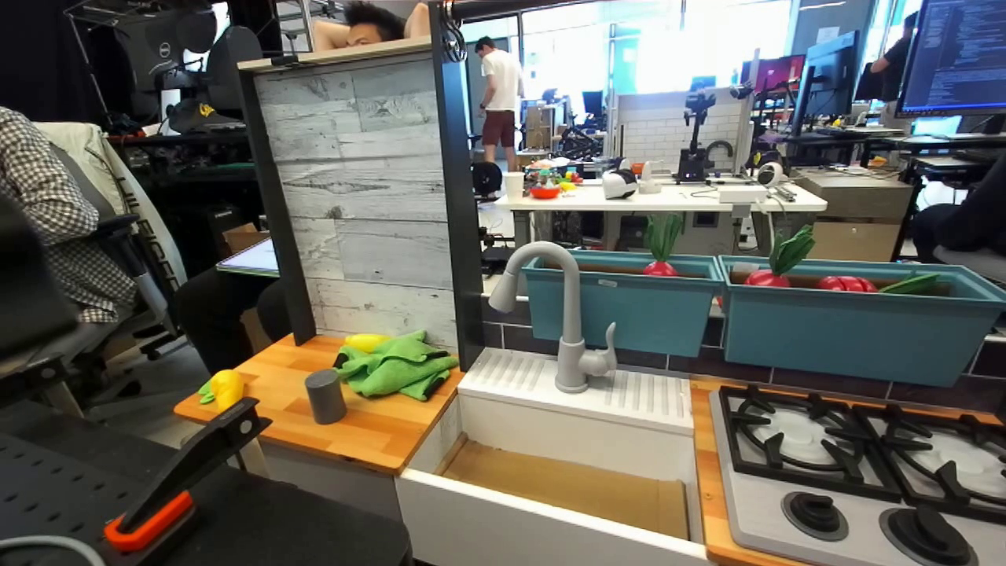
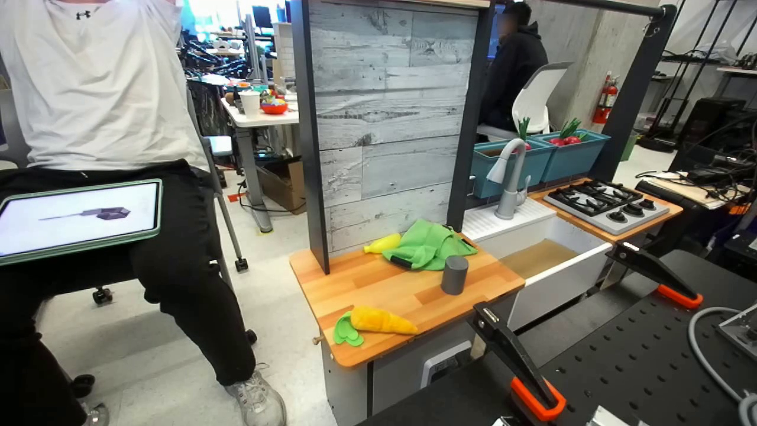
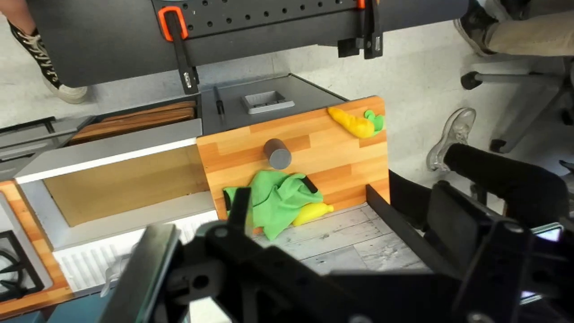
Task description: Move the green towel to the left
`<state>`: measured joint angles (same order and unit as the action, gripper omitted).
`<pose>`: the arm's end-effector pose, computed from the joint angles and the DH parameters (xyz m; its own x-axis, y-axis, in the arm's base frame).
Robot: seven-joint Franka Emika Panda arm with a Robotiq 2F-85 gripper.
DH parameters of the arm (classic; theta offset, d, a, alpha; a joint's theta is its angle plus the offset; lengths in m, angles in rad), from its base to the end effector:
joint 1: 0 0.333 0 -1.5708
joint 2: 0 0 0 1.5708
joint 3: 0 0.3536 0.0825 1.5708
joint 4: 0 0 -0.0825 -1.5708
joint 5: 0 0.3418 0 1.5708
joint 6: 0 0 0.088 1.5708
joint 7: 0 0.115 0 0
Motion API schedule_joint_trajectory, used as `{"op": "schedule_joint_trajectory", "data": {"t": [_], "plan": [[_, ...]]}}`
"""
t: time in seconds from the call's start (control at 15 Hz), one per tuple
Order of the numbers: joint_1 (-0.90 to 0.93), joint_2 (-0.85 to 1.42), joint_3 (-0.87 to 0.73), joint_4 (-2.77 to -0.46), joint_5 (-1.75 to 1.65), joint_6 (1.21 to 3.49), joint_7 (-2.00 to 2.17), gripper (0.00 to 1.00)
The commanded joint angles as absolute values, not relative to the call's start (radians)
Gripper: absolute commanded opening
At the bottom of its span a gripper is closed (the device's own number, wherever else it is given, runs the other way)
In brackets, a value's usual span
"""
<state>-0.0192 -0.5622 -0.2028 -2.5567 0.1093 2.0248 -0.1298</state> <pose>0.3121 -0.0712 0.4958 0.9927 -0.1136 0.0398 -0.1033 -0.9740 -0.2017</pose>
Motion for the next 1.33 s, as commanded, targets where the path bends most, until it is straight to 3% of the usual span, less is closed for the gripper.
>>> {"op": "schedule_joint_trajectory", "data": {"t": [0.0,0.47,0.53,1.27], "plan": [[-0.034,-0.361,-0.181,-2.515,0.132,2.178,-0.115,1.00],[-0.024,0.009,-0.146,-2.344,0.193,2.308,-0.109,1.00],[-0.043,-0.088,-0.142,-2.422,0.157,2.303,-0.107,1.00],[-0.047,0.061,-0.125,-2.333,0.170,2.331,-0.111,1.00]]}}
